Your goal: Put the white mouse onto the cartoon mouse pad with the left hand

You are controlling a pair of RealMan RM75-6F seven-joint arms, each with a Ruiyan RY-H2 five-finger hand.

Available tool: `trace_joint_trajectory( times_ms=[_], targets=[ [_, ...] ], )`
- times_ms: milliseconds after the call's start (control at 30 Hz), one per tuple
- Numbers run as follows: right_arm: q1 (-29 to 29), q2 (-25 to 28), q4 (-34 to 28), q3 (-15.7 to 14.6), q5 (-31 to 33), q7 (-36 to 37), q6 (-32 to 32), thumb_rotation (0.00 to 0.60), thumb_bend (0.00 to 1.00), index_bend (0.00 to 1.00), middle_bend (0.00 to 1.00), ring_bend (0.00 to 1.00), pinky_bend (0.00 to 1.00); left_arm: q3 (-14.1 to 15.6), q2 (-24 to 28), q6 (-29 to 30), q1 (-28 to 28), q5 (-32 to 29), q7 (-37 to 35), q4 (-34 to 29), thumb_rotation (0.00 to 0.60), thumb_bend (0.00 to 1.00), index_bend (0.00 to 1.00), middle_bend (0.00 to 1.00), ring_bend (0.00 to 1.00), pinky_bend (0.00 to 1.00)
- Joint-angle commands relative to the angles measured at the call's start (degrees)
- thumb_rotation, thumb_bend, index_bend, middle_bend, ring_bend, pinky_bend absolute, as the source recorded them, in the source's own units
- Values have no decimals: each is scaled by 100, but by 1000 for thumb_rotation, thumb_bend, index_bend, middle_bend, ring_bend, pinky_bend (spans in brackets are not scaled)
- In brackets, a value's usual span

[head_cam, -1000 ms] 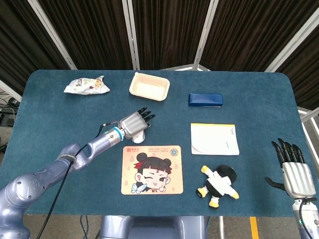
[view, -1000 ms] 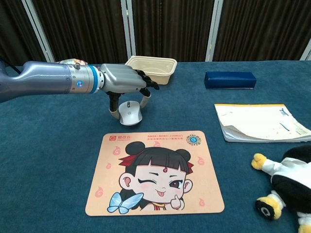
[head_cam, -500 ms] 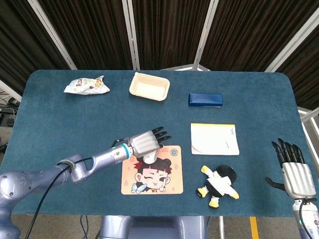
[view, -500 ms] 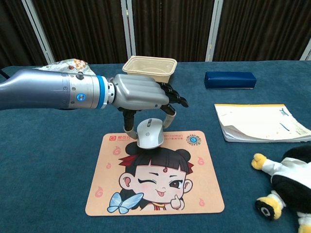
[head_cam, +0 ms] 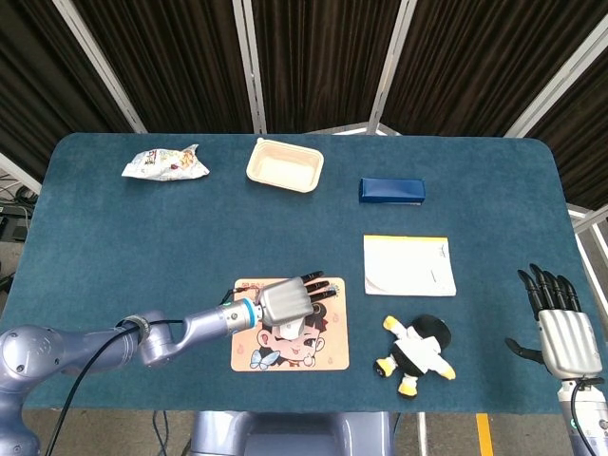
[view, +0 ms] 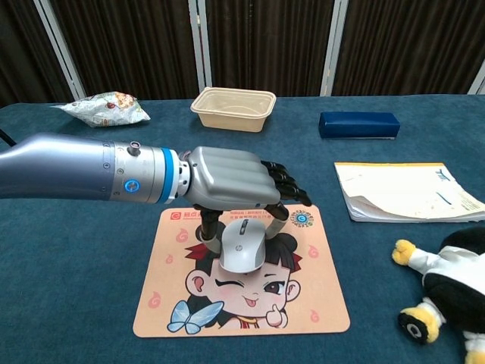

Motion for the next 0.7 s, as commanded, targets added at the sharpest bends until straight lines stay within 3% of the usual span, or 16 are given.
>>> trace_joint_trajectory(
  times_ms=[33, 433, 700],
  targets=[
    [0, 0, 2, -1, 1, 2, 0, 600, 96, 31, 0, 0, 0, -27, 10, -111, -10, -104, 123, -58, 600, 295, 463, 0, 0, 0],
    [1, 5, 2, -5, 0, 10, -3, 600, 96, 32, 0, 0, 0, -196, -96, -127, 113, -524, 630, -233, 600, 293, 240, 0, 0, 0],
    [1, 7, 0, -6, 0, 9, -3, 600, 97, 32, 0, 0, 0, -198, 100, 64, 232, -561, 749, -497, 600, 296, 200, 0, 0, 0]
  ],
)
